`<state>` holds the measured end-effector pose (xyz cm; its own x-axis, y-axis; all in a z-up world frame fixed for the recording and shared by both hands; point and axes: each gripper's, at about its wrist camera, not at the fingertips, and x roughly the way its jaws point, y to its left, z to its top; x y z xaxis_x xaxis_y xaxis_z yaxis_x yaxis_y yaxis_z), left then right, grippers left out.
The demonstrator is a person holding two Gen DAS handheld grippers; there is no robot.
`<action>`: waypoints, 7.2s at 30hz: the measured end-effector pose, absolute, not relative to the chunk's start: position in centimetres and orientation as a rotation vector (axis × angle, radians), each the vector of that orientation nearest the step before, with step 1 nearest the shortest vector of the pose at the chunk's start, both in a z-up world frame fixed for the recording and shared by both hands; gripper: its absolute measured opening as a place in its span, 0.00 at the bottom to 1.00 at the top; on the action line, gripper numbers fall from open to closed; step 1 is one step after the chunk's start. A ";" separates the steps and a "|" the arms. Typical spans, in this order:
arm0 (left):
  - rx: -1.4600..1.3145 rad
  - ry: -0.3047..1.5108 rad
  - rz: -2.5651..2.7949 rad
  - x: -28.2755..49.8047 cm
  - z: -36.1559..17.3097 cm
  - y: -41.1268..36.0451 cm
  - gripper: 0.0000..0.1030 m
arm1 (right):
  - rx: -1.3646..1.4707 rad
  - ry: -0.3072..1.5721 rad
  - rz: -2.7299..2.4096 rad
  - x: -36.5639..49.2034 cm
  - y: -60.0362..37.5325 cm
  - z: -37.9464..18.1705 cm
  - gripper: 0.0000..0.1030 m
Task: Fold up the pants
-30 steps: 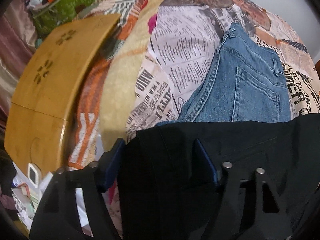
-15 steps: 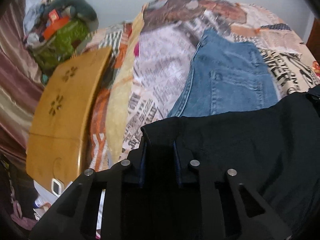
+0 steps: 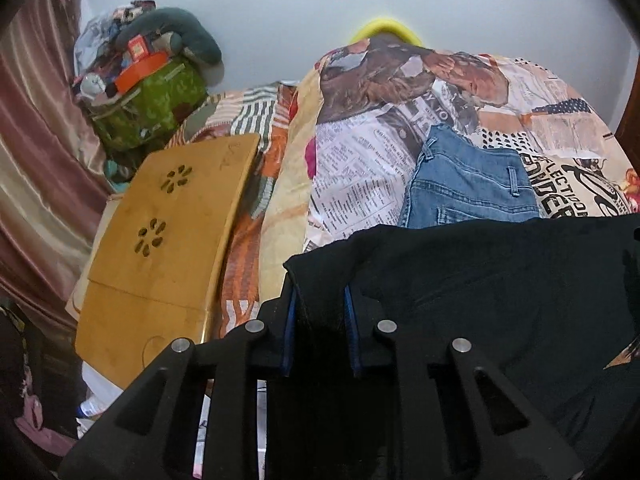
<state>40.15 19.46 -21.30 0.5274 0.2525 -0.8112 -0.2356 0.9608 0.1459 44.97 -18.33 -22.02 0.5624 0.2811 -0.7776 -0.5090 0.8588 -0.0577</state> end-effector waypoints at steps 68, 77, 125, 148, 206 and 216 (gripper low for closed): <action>-0.010 0.878 0.216 21.1 -18.7 18.0 0.20 | -0.238 0.820 0.512 27.2 -21.4 -16.9 0.17; -0.029 0.871 0.242 23.6 -19.4 19.6 0.20 | -0.316 0.814 0.482 35.4 -18.7 -17.8 0.66; -0.143 0.939 0.183 25.7 -17.8 20.3 0.18 | -0.290 0.813 0.503 31.5 -19.6 -18.3 0.03; -0.081 1.209 0.176 44.5 -31.5 20.8 0.30 | -0.164 0.905 0.521 37.1 -21.5 -23.6 0.03; -0.062 0.888 0.185 16.5 -16.9 15.4 0.93 | -0.146 0.761 0.421 18.3 -23.5 -15.6 0.77; -0.052 0.889 0.162 24.2 -16.9 12.7 0.98 | -0.129 0.861 0.430 25.8 -22.0 -16.8 0.81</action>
